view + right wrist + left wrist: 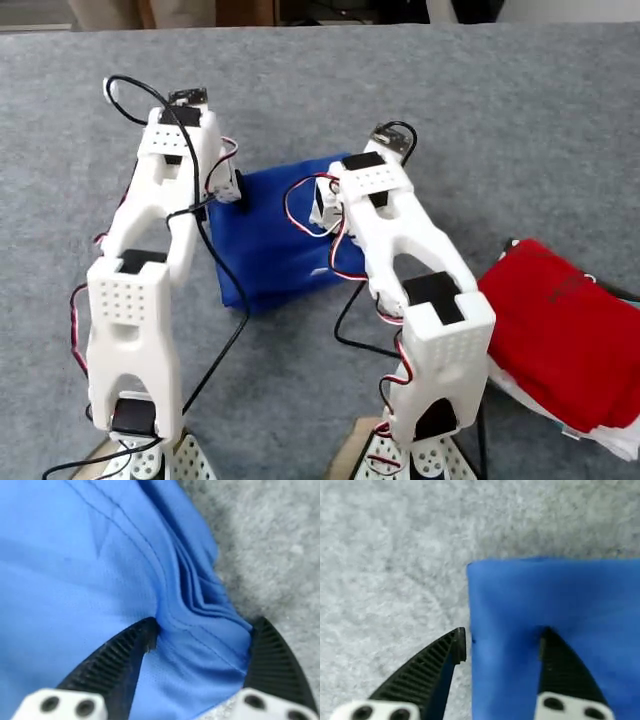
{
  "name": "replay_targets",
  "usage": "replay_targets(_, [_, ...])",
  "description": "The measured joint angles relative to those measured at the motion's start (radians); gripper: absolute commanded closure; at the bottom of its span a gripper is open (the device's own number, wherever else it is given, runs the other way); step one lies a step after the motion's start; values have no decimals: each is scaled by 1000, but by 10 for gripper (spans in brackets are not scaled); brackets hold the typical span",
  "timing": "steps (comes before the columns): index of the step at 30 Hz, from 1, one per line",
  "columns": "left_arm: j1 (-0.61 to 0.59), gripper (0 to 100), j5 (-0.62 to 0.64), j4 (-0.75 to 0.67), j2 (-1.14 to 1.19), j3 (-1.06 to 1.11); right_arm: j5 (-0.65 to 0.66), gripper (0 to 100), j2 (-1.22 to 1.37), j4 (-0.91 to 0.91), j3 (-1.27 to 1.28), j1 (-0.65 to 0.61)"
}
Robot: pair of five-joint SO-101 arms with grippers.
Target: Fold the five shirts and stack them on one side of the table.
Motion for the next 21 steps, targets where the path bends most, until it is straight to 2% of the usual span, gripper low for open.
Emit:
replay_targets(4, [5,973,48,2,74,-86,31,700,0,0,0,0])
replay_targets(6, [11,982,52,2,101,-124,54,729,0,0,0,0])
replay_targets(12, [23,982,58,3,129,-160,98,996,0,28,-6,5])
replay_targets(15, [23,982,60,3,129,-160,114,973,0,31,-6,8])
replay_targets(21, [23,982,60,3,129,-160,115,994,0,44,-15,15])
